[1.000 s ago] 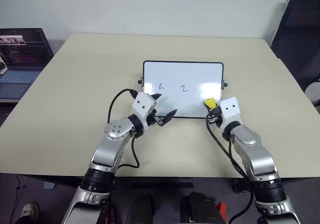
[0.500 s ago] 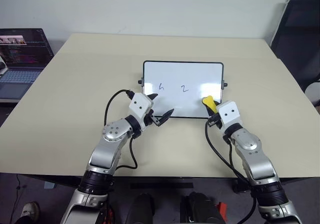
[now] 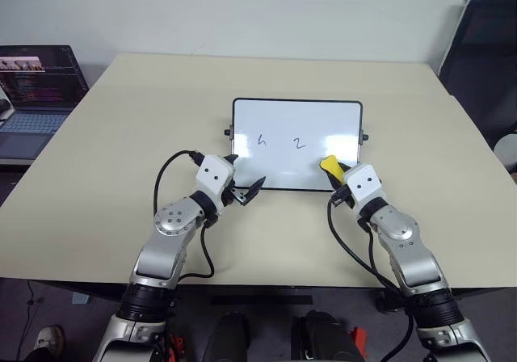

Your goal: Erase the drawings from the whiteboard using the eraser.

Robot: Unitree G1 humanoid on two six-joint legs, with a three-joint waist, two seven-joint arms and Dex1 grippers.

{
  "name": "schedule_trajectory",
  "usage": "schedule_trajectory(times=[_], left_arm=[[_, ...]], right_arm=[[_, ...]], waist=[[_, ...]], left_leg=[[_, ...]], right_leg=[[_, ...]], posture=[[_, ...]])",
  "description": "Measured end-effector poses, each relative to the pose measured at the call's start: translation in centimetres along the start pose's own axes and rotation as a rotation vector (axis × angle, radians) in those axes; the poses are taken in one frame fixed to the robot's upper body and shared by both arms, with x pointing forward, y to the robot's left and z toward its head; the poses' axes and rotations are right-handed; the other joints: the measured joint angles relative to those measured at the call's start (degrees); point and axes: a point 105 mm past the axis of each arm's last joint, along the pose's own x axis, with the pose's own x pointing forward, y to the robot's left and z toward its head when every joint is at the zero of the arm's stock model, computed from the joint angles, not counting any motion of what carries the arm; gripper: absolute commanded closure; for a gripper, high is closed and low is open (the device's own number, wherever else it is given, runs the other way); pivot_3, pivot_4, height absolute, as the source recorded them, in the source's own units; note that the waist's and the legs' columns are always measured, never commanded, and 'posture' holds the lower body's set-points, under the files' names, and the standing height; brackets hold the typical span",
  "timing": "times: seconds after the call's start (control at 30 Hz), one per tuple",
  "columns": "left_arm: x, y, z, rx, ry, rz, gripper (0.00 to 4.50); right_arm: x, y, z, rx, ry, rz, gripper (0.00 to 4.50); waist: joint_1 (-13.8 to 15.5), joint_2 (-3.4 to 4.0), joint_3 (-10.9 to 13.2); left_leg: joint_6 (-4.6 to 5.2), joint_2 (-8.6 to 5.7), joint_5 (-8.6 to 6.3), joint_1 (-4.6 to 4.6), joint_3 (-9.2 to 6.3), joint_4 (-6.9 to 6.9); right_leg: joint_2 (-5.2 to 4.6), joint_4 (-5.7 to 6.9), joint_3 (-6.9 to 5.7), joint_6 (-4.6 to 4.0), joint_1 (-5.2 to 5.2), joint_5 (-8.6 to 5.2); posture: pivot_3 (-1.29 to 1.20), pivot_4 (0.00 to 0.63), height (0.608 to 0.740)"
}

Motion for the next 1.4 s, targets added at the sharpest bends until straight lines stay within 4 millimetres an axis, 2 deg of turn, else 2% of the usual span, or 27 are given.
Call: schedule_trajectory(times=[0.5,0.7,1.03,1.1,1.4], left_arm=[[0.1,0.0,0.2,0.002,-0.006,-0.005,0.00],[0.2,-0.1,0.4,0.004,-0.010,-0.010,0.00],[0.1,-0.1,0.5,0.007,-0.015,-0.005,0.00],[0.0,-0.1,0.5,0.007,-0.015,-0.002,0.00],[-0.4,-0.3,0.4,0.007,-0.016,0.007,0.00]], right_arm=[[0.4,0.2,0.5,0.008,-0.015,0.013,3.53],[2.8,0.3,3.8,-0.003,-0.086,0.033,3.53],[7.0,1.7,3.8,-0.078,0.013,0.103,3.53],[7.4,2.0,3.4,-0.084,0.034,0.110,3.53],[8.7,2.4,4.2,-0.117,0.036,0.115,3.53]], waist=[[-0.04,0.00,0.00],[-0.05,0.00,0.00],[-0.06,0.00,0.00],[-0.06,0.00,0.00],[-0.56,0.00,0.00]], left_leg=[[0.00,-0.01,0.00,0.00,0.00,0.01],[0.00,-0.01,0.00,0.04,-0.01,0.01],[0.00,0.00,0.00,0.04,0.00,-0.01],[0.00,0.00,0.00,0.03,0.01,-0.01],[0.00,0.01,0.01,0.16,0.00,0.03]], right_leg=[[0.00,0.02,0.01,-0.02,0.00,0.01],[0.04,0.06,0.00,-0.09,0.00,0.05],[0.01,0.05,-0.01,-0.21,-0.01,0.12],[-0.01,0.05,0.00,-0.21,0.00,0.12],[0.04,0.14,0.03,-0.26,0.05,0.16]], posture=[[0.00,0.150,0.740],[0.00,0.150,0.740],[0.00,0.150,0.740],[0.00,0.150,0.740],[0.00,0.150,0.740]])
